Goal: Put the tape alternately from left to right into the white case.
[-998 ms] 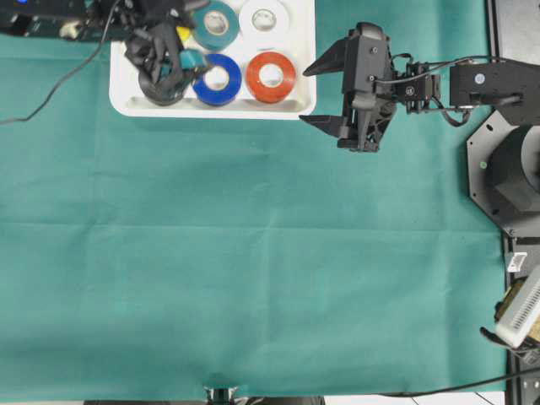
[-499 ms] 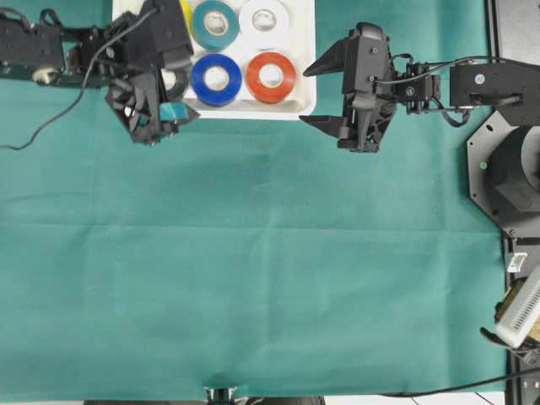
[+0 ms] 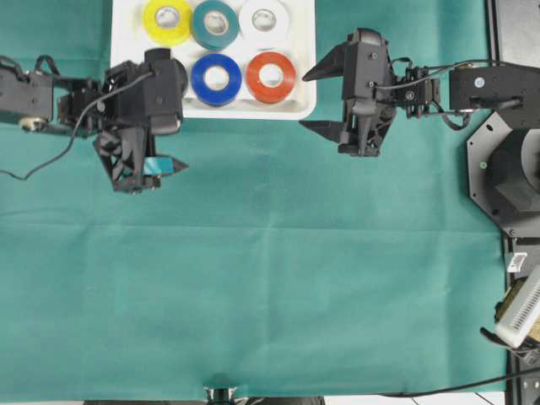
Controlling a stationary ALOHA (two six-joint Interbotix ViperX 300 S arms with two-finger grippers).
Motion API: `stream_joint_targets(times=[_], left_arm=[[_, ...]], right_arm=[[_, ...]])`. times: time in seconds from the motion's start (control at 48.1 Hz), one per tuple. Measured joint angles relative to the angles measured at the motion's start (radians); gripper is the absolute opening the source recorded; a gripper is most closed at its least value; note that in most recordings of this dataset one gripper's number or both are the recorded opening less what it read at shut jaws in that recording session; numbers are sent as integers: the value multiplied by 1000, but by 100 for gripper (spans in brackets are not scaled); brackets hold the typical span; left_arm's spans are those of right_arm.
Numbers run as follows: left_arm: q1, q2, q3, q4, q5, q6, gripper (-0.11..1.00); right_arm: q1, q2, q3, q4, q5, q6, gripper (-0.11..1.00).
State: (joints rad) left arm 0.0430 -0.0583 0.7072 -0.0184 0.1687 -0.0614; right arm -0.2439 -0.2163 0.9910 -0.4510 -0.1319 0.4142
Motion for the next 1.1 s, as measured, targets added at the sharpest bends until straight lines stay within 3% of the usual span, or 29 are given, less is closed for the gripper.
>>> stream_joint_targets(times=[0.644,1.102], left_arm=[[-9,-60,64,0,-69,25,96],[-9,-186,176,0,-69,25,96]], right_arm=[[25,-21,17,0,0,0,84],[64,-247,156,2,-12,3,84]])
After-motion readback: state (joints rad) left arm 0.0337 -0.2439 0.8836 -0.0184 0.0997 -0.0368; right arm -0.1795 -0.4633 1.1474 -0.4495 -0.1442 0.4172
